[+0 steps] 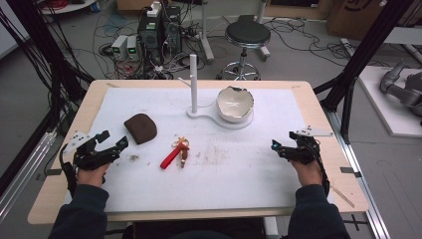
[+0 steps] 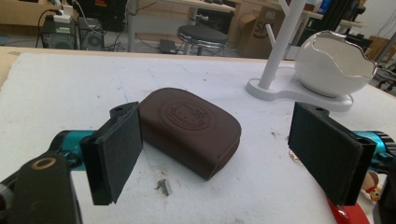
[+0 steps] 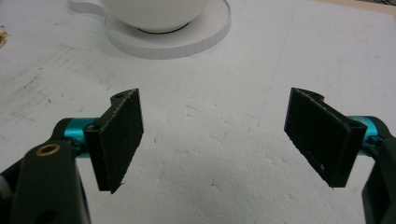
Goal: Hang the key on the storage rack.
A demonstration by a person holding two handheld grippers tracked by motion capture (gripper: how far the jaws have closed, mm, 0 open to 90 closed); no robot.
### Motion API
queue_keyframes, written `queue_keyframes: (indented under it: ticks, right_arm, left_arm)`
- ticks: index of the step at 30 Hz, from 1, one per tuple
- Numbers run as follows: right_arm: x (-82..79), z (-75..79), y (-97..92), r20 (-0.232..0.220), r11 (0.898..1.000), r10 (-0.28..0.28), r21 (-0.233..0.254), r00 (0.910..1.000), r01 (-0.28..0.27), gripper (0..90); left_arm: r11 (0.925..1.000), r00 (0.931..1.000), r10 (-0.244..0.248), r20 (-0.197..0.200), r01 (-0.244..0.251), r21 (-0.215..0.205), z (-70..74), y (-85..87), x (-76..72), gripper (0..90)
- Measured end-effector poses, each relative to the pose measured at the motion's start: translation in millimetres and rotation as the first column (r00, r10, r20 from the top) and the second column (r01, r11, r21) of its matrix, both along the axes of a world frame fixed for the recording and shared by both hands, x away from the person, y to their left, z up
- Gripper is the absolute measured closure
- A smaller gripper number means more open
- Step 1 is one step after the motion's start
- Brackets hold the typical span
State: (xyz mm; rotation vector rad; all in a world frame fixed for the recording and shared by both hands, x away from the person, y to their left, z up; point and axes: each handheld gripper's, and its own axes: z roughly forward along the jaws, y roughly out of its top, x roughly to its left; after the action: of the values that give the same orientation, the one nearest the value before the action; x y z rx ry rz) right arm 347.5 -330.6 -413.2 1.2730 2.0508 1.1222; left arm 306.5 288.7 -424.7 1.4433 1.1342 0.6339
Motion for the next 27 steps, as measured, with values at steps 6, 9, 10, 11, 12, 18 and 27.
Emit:
queue_keyframes:
  ticks: [6,9,10,11,12,18,27]
  right_arm:
    - [3.9,0.2,1.1,0.001,1.000,-0.001,0.005,1.0000,0.001,19.8]
    - [4.4,-0.5,1.3,-0.005,1.000,-0.002,0.007,1.0000,0.002,19.8]
    - [4.1,-0.7,0.9,-0.006,1.000,-0.003,0.008,1.0000,0.003,19.8]
    - [3.4,-0.9,0.2,-0.004,1.000,-0.002,0.013,1.0000,0.002,19.8]
    - [1.3,-0.8,-1.2,-0.005,1.000,0.001,0.009,1.0000,-0.001,19.9]
    - [-3.5,1.7,-4.1,-0.006,1.000,-0.007,0.003,1.0000,0.007,20.0]
    - [-3.2,2.2,3.4,-0.007,1.000,0.009,-0.006,0.9999,-0.009,20.1]
  left_arm:
    - [1.0000,1.0000,0.006,-0.003,-0.006,-0.002,-0.5,1.3,-1.0,17.8]
    - [0.9999,0.9999,0.012,-0.003,-0.012,-0.010,-0.5,1.3,-0.1,17.8]
    - [0.9999,0.9999,0.011,-0.003,-0.012,-0.011,-0.3,0.6,0.5,17.8]
    - [0.9999,0.9999,0.011,-0.004,-0.011,-0.012,-0.1,-0.1,0.9,17.9]
    - [1.0000,1.0000,0.004,0.001,-0.004,-0.006,0.7,-2.3,2.3,18.1]
    - [0.9997,0.9998,-0.021,0.003,0.021,-0.009,2.3,-6.8,0.3,18.3]
    - [0.9974,0.9978,-0.066,0.000,0.066,-0.026,3.2,-12.0,2.2,20.2]
